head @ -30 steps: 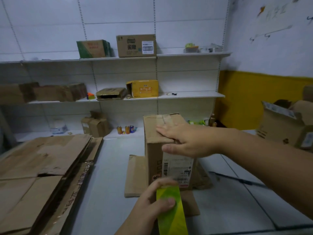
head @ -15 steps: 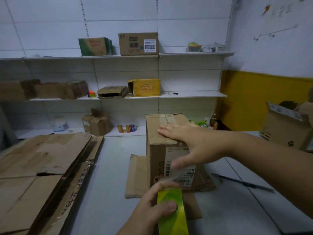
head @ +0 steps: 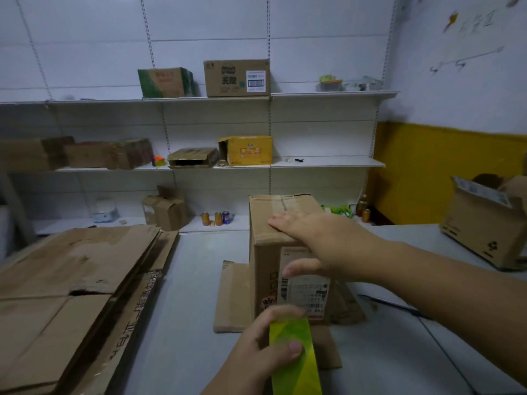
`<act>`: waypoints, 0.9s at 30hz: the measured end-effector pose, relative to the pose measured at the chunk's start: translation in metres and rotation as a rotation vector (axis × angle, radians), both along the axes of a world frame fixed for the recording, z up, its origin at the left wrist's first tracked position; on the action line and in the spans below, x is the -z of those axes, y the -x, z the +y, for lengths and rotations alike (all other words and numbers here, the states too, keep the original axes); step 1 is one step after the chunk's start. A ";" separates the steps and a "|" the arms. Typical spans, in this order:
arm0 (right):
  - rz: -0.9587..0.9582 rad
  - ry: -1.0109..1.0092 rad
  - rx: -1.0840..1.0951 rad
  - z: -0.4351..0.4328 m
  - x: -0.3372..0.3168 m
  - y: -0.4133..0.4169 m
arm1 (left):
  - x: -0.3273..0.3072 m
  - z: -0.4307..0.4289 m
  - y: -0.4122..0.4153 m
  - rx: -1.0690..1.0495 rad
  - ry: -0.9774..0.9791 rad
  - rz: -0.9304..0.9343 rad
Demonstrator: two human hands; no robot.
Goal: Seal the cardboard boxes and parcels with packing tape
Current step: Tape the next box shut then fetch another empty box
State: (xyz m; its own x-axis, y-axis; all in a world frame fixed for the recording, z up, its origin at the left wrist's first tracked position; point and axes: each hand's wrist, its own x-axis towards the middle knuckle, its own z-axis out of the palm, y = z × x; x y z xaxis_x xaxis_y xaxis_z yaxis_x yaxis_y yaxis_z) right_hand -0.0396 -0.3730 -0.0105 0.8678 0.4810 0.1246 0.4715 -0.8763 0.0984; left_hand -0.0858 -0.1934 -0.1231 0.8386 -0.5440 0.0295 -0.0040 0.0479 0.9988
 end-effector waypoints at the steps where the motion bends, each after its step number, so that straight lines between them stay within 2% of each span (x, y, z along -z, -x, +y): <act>1: 0.050 -0.077 -0.004 -0.002 -0.003 0.001 | -0.001 0.000 0.001 -0.002 0.002 0.001; 3: 0.012 -0.329 -0.030 -0.007 -0.007 0.006 | -0.002 -0.001 0.003 -0.011 0.025 0.017; 6: -0.449 -0.680 -0.166 -0.017 0.002 0.035 | -0.003 0.000 0.010 -0.045 0.110 0.045; 7: -0.510 -0.769 -0.204 -0.018 0.012 0.049 | -0.005 -0.001 0.012 -0.052 0.151 0.056; 9: -0.371 -0.862 -0.178 -0.018 0.037 0.077 | -0.007 -0.006 0.014 -0.068 0.240 0.081; 12: 0.133 -0.831 -0.027 -0.013 0.071 0.090 | -0.009 -0.017 0.015 -0.162 0.409 0.120; 14: 0.374 -0.949 0.008 -0.007 0.080 0.085 | -0.012 -0.024 0.021 -0.172 0.472 0.141; 16: 0.368 -1.015 -0.001 -0.002 0.078 0.080 | -0.012 -0.023 0.029 -0.203 0.455 0.135; 19: 0.365 -0.906 -0.021 0.000 0.071 0.077 | -0.016 -0.013 0.031 -0.240 0.349 0.139; 22: 0.428 -0.827 -0.026 -0.001 0.063 0.078 | -0.021 -0.005 0.030 -0.223 0.313 0.186; 27: 0.464 -0.718 -0.093 0.002 0.058 0.081 | -0.028 -0.002 0.029 -0.307 0.297 0.148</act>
State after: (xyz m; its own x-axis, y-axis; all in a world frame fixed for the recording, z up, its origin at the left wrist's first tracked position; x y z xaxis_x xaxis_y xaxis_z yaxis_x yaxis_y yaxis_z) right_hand -0.1210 -0.3707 -0.0681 0.8673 0.4930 0.0686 0.3999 -0.6081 -0.6857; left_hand -0.1147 -0.1953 -0.0951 0.9668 -0.2551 0.0140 0.0792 0.3511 0.9330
